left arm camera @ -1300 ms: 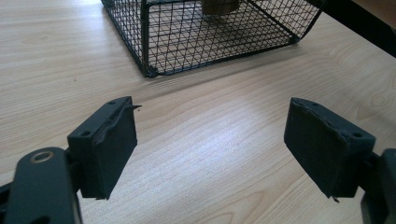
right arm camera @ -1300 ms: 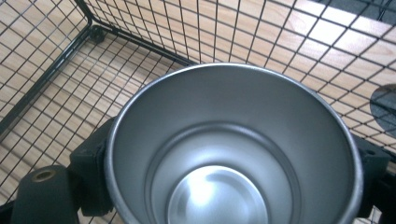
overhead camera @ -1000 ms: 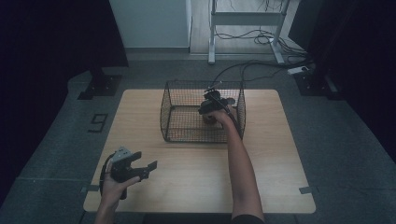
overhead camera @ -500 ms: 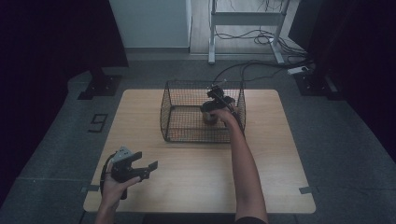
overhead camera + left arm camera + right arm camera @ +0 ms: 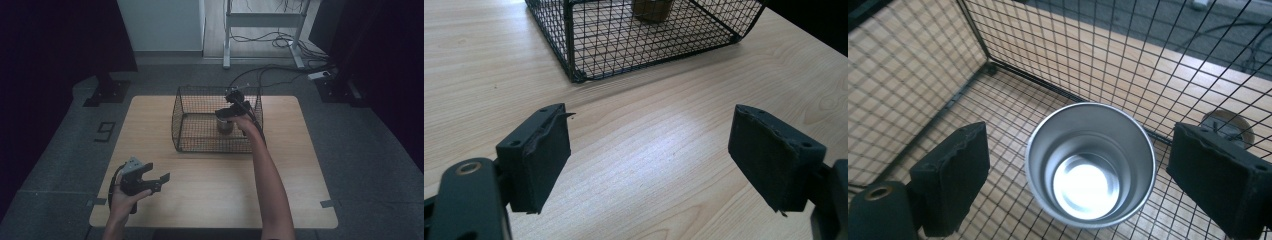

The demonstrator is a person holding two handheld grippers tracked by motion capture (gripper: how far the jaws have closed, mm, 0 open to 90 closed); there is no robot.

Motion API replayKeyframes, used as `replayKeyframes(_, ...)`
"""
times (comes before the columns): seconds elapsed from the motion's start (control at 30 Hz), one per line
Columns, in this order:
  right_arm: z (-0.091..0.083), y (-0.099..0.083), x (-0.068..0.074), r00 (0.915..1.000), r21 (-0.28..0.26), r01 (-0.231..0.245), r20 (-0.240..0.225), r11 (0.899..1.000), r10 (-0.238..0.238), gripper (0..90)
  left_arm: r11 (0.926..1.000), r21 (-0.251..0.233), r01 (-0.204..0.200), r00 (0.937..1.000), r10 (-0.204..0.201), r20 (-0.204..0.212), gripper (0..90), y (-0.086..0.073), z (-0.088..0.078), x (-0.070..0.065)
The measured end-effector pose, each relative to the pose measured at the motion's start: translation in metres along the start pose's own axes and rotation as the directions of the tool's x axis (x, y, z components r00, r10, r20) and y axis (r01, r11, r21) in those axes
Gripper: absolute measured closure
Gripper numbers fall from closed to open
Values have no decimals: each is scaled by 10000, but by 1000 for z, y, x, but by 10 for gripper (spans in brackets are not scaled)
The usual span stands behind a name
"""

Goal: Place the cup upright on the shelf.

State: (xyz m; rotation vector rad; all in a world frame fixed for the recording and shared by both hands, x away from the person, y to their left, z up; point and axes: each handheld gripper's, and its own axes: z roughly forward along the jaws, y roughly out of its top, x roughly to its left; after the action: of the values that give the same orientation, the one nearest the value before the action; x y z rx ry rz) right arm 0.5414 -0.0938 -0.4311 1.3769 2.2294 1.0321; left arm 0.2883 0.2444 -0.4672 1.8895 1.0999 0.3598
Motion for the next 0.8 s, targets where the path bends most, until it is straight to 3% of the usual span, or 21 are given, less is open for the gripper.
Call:
replayKeyframes(0.23,-27,-11,8,9998,-482,81,-190,9988,-90,118,10000,5,-6,10000,6,-66,173,0,0,0)
replayKeyframes(0.5,-61,-42,18,9976,-1148,170,-653,9932,-247,133,10000,30,-8,9998,9,-177,173,0,0,0)
replayKeyframes(0.63,-82,-57,30,9933,-1685,619,-864,9838,-773,133,9999,111,-85,9999,86,-149,173,0,3,-3)
replayKeyframes(0.8,-105,-74,36,9905,-2093,852,-879,9741,-1056,135,9996,213,-196,9998,198,-76,173,0,7,-7)
